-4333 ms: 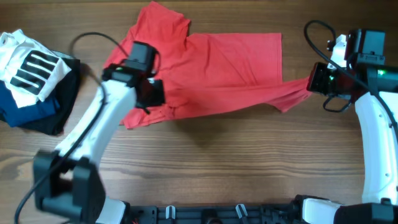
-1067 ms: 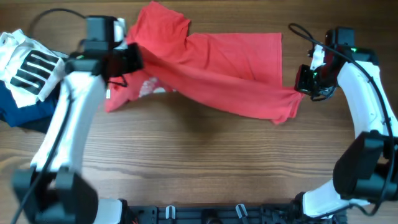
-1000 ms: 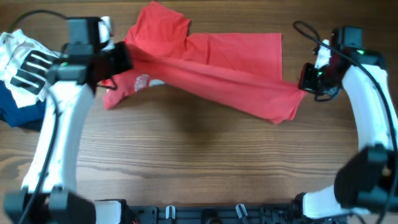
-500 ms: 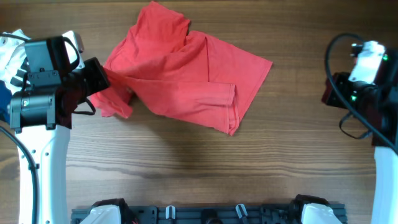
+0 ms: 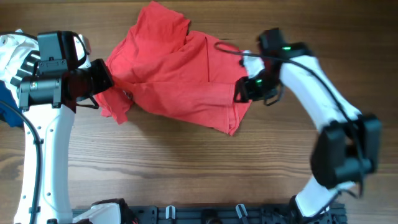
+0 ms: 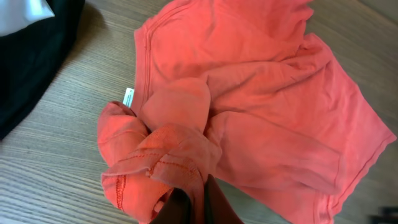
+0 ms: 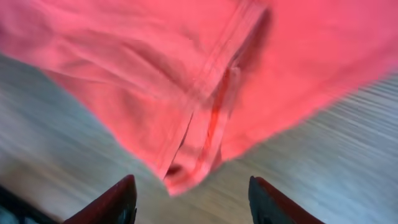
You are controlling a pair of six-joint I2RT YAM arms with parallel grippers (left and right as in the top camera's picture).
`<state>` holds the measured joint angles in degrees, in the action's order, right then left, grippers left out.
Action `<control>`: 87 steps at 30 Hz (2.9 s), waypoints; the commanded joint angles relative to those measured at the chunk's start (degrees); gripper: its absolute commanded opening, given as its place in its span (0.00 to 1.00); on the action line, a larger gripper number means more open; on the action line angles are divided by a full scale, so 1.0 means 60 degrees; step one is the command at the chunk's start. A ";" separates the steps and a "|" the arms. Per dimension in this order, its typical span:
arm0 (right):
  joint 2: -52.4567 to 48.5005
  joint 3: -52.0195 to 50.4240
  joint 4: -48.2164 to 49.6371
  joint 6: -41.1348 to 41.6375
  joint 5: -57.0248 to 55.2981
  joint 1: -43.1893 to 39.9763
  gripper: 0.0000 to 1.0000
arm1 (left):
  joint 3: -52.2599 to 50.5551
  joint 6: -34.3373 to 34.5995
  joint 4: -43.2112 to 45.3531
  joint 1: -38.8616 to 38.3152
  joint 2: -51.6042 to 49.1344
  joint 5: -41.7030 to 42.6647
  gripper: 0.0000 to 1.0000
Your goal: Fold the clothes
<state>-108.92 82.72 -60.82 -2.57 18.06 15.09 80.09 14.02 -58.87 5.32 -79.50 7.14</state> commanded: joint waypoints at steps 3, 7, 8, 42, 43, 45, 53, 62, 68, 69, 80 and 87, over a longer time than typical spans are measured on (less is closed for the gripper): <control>-0.1089 0.0011 0.0878 0.1016 -0.0594 0.0568 0.57 | 0.0127 -0.0055 0.0015 0.0011 -0.0018 -0.0135 0.07; -0.1144 0.0011 0.2273 0.2007 -0.1056 0.0750 0.56 | 0.0127 -0.0055 -0.0018 0.0007 -0.0018 -0.0131 0.07; -0.1155 0.0011 0.2495 0.1996 -0.1107 0.0772 0.56 | 0.0127 -0.0055 -0.0033 0.0007 -0.0018 -0.0131 0.07; -0.1144 0.0058 0.3344 0.3705 -0.4251 0.0758 0.08 | 0.0127 -0.0055 -0.0018 0.0007 -0.0018 -0.0135 0.07; -0.0892 0.0058 0.3348 0.3687 -0.4309 0.0721 0.07 | 0.0127 -0.0055 -0.0018 0.0007 -0.0018 -0.0135 0.08; -0.0612 0.0058 0.3348 0.3672 -0.4302 0.0714 0.08 | 0.0127 -0.0055 -0.0018 0.0011 -0.0018 -0.0135 0.07; -0.0535 0.0022 0.3067 0.3552 -0.3759 0.0725 0.04 | 0.0127 -0.0055 -0.0018 0.0007 -0.0018 -0.0131 0.07; -0.0535 0.0025 0.2914 0.3359 -0.3723 0.0714 0.50 | 0.0127 -0.0055 -0.0025 0.0007 -0.0018 -0.0131 0.08; -0.0820 0.0022 0.3013 0.3180 -0.3559 0.0714 0.50 | 0.0127 -0.0055 -0.0025 0.0007 -0.0018 -0.0131 0.07; -0.0885 0.0022 0.3064 0.3180 -0.3472 0.0714 0.51 | 0.0127 -0.0055 -0.0025 0.0007 -0.0018 -0.0131 0.07; -0.1781 0.0022 0.3614 0.3213 -0.3005 0.0714 0.51 | 0.0127 -0.0055 -0.0025 0.0007 -0.0018 -0.0131 0.08; -0.2036 0.0022 0.3796 0.3217 -0.3005 0.0714 0.42 | 0.0127 -0.0055 -0.0025 0.0007 -0.0018 -0.0131 0.08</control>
<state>-119.46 82.87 -38.41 17.28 -1.06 19.66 80.09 14.02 -59.16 5.32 -79.50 6.70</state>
